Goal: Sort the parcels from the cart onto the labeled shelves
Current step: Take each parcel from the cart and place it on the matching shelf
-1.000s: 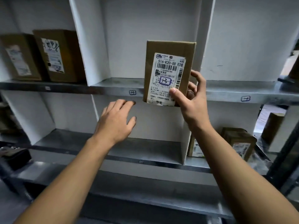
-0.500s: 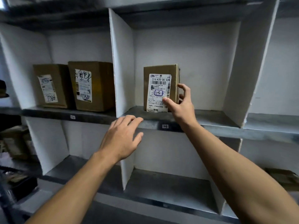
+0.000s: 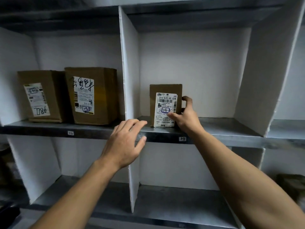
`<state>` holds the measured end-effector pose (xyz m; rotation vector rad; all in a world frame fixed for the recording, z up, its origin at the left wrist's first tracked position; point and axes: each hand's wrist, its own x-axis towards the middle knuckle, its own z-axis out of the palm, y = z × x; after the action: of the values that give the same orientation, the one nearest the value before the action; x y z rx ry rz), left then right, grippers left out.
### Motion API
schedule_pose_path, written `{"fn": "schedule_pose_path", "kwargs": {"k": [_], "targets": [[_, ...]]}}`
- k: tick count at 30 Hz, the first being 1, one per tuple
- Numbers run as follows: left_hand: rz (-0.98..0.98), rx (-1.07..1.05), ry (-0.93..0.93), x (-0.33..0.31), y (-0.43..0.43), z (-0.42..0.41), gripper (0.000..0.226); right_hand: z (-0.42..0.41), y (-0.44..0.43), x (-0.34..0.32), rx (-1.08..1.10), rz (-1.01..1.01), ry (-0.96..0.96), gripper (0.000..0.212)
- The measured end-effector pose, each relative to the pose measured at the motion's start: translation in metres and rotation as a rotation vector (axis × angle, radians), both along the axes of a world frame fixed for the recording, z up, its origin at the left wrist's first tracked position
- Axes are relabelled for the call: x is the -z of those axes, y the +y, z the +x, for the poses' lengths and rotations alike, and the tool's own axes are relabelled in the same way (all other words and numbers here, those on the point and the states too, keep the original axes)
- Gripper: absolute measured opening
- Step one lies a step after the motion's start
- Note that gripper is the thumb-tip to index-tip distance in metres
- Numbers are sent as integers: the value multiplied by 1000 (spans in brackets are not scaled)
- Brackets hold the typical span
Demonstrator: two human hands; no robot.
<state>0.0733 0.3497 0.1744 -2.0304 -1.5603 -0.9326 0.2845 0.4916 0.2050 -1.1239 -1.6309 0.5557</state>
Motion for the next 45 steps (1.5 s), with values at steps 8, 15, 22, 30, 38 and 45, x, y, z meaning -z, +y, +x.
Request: {"fn": "schedule_pose_path", "kwargs": {"k": [8,15,22,30,38,45], "targets": [[24,79,-16,2,4,-12,47,-18,1,1,119,-1,-16,71],[24,151,-55,10,4,-9,47,-11,-18,0,182,38,-51,72],[2,289,-97,33,2,34,47,40,-74,37,150,342,-187,39],[-101,514,-77,66,-2,160,50,183,-163,95,332,209,-312,45],[-285,778,14,109,-56,353,50,356,-313,146,682,-140,-551,48],[-390,980,191,153,-129,501,53,454,-462,201,977,-523,-757,56]]}}
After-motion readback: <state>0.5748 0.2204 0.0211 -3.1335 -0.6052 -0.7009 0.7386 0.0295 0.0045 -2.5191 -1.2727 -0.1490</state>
